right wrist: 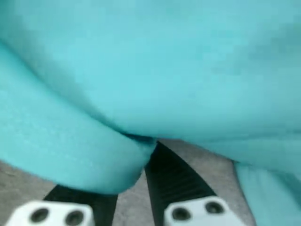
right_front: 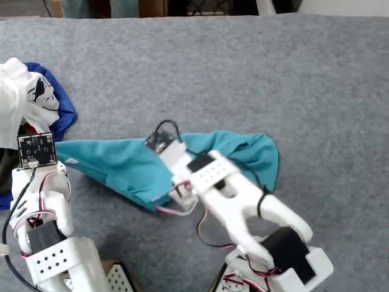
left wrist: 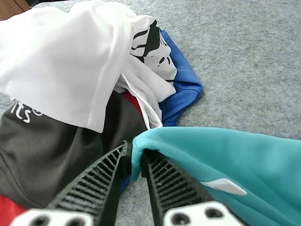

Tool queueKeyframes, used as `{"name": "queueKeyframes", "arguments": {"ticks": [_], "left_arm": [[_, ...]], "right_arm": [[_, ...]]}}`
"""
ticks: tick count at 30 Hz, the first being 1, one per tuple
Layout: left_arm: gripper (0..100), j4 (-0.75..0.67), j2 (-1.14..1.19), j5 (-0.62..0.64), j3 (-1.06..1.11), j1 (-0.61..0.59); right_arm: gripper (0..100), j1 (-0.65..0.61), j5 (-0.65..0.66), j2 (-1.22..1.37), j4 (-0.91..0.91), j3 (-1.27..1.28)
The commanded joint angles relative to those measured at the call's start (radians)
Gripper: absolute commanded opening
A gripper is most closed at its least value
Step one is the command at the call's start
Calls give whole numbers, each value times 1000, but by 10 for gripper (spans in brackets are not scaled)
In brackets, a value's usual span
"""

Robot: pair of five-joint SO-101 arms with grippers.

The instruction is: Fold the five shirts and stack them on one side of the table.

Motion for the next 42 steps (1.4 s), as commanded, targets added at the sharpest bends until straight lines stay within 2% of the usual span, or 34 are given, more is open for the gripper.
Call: {"name": "queueKeyframes", "arguments": {"ticks": [1, 4, 10, 15, 21, 23, 26, 30, 33, 37, 42], "left_arm": [[29, 8, -3, 2, -24, 1], [29, 126, -2, 2, -119, 2], [29, 296, 72, 107, -367, 4], [29, 365, 316, 114, -642, 2], [29, 514, 632, 114, -1147, 10], [29, 582, 717, 114, -1325, 15], [29, 687, 816, 114, -1581, 82], [29, 830, 921, 115, -1916, 228], [29, 887, 982, 170, -2134, 315], [29, 922, 1062, 210, -2348, 369], [30, 962, 1109, 206, -2516, 401]], "right_arm": [[14, 104, 95, -71, 115, -124], [13, 173, 207, -124, 235, -231], [13, 285, 336, -225, 431, -504], [13, 370, 402, -289, 519, -757], [13, 436, 466, -300, 523, -1006], [13, 446, 471, -300, 516, -1072], [13, 457, 471, -298, 473, -1178], [13, 514, 463, -298, 273, -1283], [13, 552, 462, -298, 126, -1360], [13, 603, 470, -302, 18, -1443], [13, 652, 470, -300, -8, -1610]]}}
